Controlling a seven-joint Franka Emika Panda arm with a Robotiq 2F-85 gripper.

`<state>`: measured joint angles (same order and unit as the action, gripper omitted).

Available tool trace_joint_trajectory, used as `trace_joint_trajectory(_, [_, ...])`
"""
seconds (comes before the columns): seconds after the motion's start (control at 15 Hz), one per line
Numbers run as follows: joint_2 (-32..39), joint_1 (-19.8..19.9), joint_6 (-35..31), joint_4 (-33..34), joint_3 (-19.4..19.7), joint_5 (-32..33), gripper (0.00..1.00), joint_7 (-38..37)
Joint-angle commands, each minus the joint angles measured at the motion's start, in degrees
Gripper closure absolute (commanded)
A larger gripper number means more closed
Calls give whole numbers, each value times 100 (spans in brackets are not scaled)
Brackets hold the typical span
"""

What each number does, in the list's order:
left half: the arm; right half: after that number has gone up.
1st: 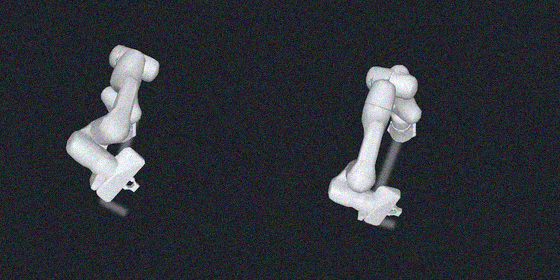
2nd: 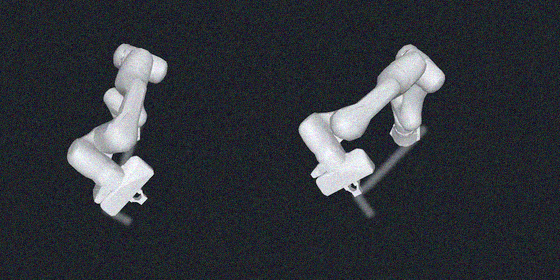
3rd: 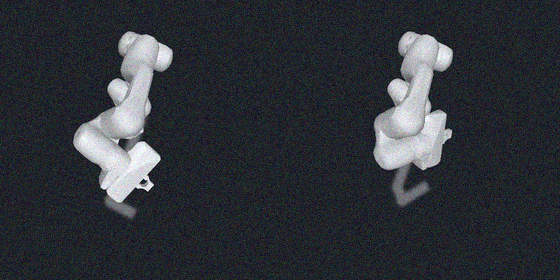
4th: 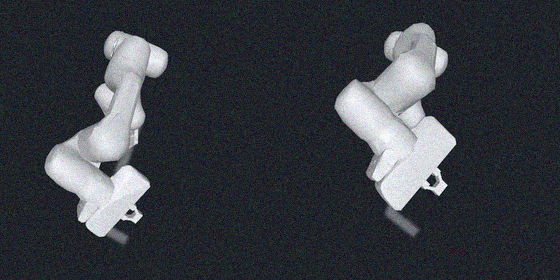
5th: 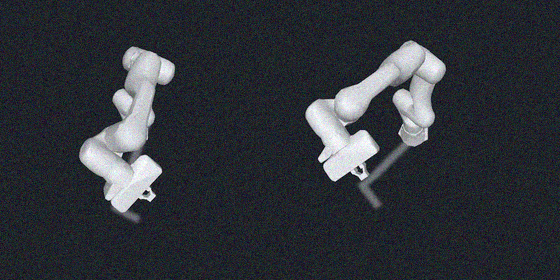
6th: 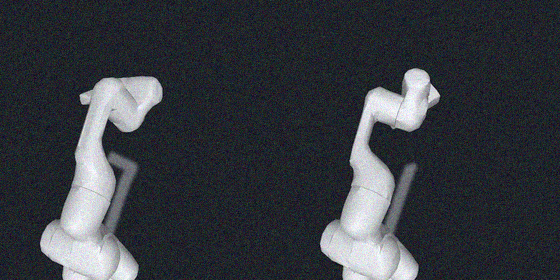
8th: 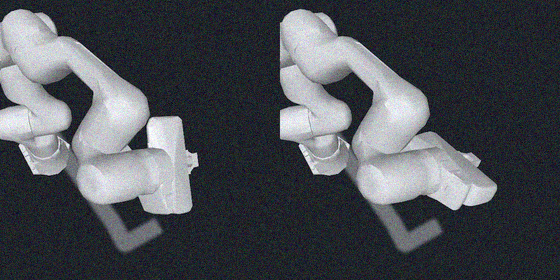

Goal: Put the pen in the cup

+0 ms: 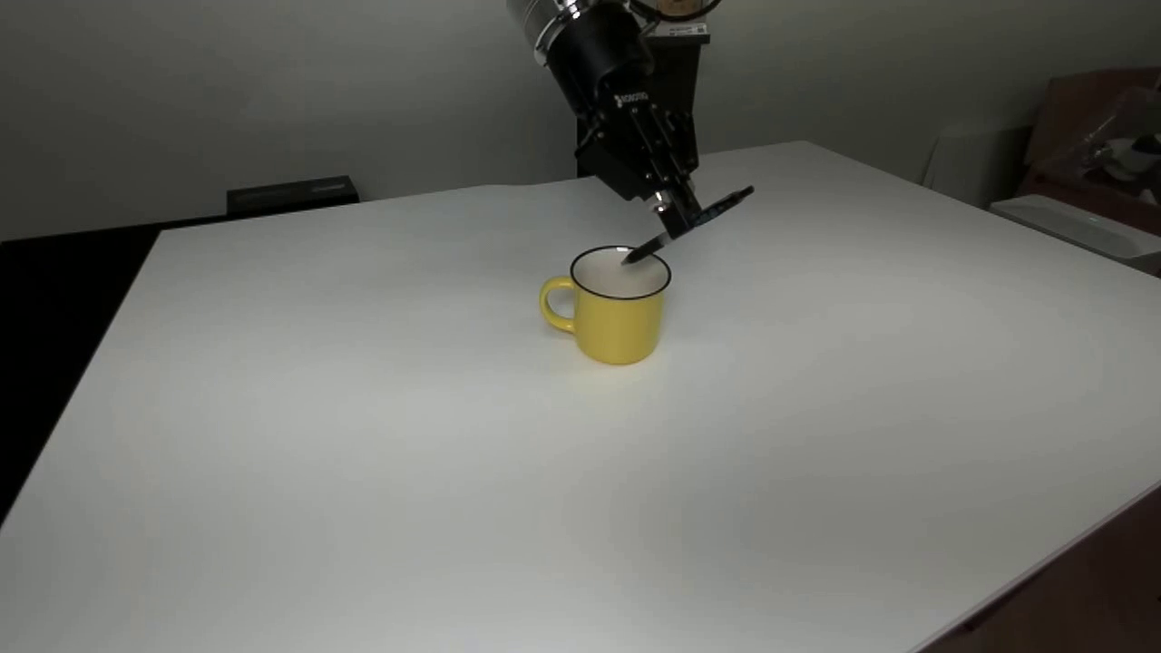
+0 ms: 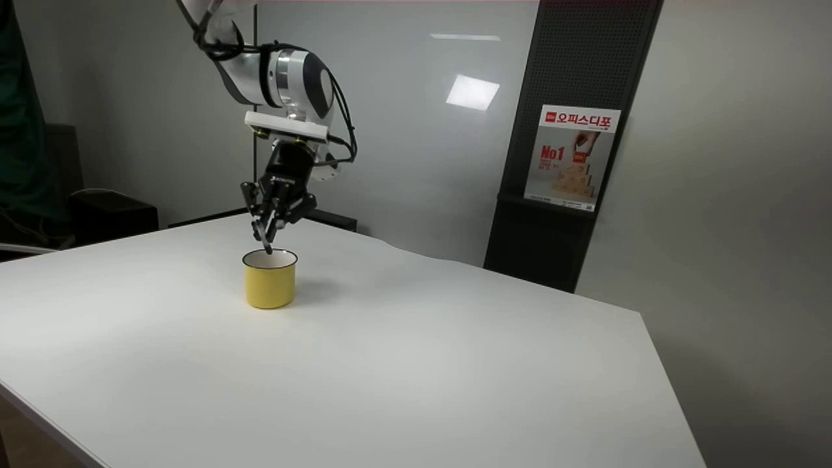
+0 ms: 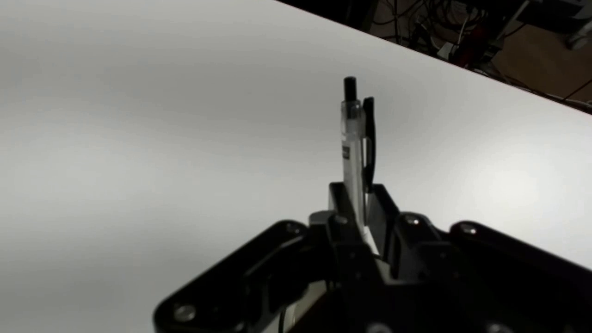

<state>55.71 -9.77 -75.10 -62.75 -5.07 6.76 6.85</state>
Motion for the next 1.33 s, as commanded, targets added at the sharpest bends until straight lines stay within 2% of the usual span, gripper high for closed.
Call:
trace_joint_trajectory(0.0, [450,-44,367,760,43,33,96,68])
trace_joint_trajectory(0.33, [806,-65,590,1237,48,26,96,122])
trace_joint_trajectory(0.4, [872,-75,632,1328,53,33,60,131])
trace_joint_trajectory(0.53, [986,-84,715,1498,55,24,53,144])
trace_joint_trajectory(0.8, [1104,-83,772,1758,39,-8,24,210])
trace_joint_trajectory(1.0, [866,-44,534,1628,10,19,5,197])
trace_joint_trajectory(1.13, [566,20,310,1458,-3,-1,0,228])
trace_joint_trajectory(1.27, [228,124,164,1269,-26,-51,0,308])
